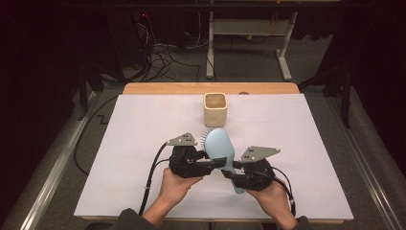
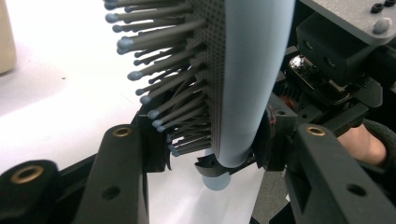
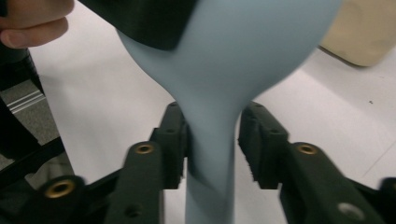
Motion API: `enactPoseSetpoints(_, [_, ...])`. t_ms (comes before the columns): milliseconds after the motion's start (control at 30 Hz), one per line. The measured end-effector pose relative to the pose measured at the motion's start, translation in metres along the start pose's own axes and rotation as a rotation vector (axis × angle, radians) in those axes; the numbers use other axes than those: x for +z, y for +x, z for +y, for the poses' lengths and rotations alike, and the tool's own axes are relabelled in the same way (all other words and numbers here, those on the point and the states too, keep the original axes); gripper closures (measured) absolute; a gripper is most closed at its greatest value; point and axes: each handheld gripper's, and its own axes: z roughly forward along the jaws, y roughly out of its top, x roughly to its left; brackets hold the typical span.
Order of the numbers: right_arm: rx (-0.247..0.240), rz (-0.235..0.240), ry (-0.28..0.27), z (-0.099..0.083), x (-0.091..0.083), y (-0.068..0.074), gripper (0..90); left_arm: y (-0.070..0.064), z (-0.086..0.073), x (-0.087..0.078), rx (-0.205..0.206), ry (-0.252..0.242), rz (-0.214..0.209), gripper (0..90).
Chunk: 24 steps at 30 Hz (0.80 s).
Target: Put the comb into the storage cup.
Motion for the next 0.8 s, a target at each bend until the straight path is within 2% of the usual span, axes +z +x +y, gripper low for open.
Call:
enactPoseSetpoints(233, [-0.002, -0.034, -0.033, -0.003, -0.005, -0.003, 45.3, 0.006, 0.002, -0.004, -0.006, 0.014, 0.022, 55.1])
enactPoseSetpoints(400, [0.005, -0.052, -0.086, -0.009, -0.009, -0.008, 37.2, 0.008, 0.003, -0.006, -0.005, 0.011, 0.031, 55.1])
enactPoseSetpoints(633, [-0.001, -0.079, -0.145, -0.013, -0.024, -0.011, 36.1, 0.008, 0.004, -0.011, -0.002, 0.008, 0.043, 55.0])
enactPoseSetpoints(800, [0.022, -0.103, -0.193, -0.022, -0.036, -0.017, 32.9, 0.007, 0.005, -0.015, 0.004, 0.006, 0.06, 54.9])
